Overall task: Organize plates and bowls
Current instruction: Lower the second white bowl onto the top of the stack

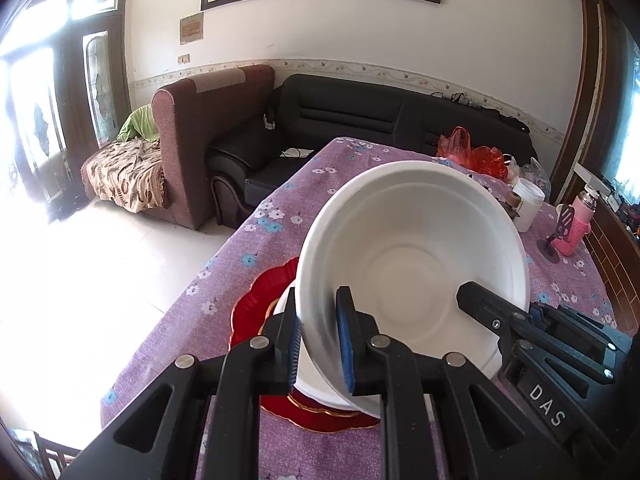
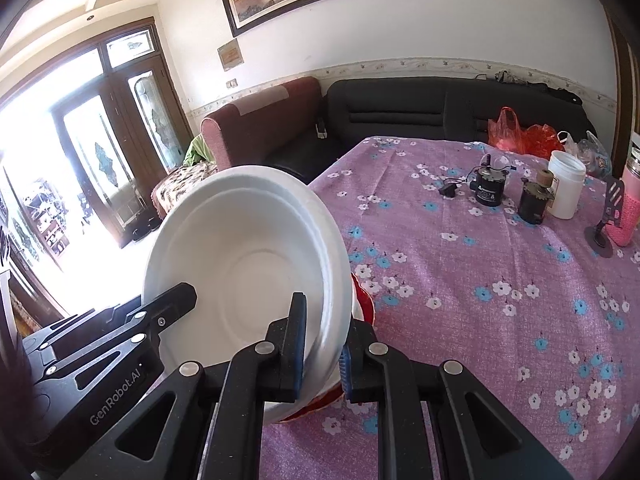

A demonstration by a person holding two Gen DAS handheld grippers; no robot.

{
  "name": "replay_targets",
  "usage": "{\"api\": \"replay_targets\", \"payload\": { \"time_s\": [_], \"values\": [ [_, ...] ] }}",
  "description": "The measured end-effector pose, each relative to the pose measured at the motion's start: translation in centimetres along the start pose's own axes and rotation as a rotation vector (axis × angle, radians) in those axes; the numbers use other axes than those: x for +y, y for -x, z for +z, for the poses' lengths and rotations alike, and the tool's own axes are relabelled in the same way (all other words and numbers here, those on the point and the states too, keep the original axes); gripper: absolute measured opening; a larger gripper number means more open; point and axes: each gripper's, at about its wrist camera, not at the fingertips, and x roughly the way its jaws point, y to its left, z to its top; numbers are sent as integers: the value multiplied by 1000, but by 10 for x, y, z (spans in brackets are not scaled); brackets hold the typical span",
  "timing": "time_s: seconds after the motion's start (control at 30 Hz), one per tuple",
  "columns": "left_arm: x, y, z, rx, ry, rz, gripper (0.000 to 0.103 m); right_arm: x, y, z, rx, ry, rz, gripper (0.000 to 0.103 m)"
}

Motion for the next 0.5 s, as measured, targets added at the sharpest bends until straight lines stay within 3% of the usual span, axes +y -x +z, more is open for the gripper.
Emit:
{"api": "replay_targets", "payload": {
  "time_s": [0.17, 0.5],
  "values": [
    [11, -16, 8, 16, -7, 38, 17, 10, -22, 15, 42, 6, 19, 17],
    [25, -68, -6, 125, -1, 60, 19, 12, -74, 3, 139, -7, 9, 17]
  ]
}}
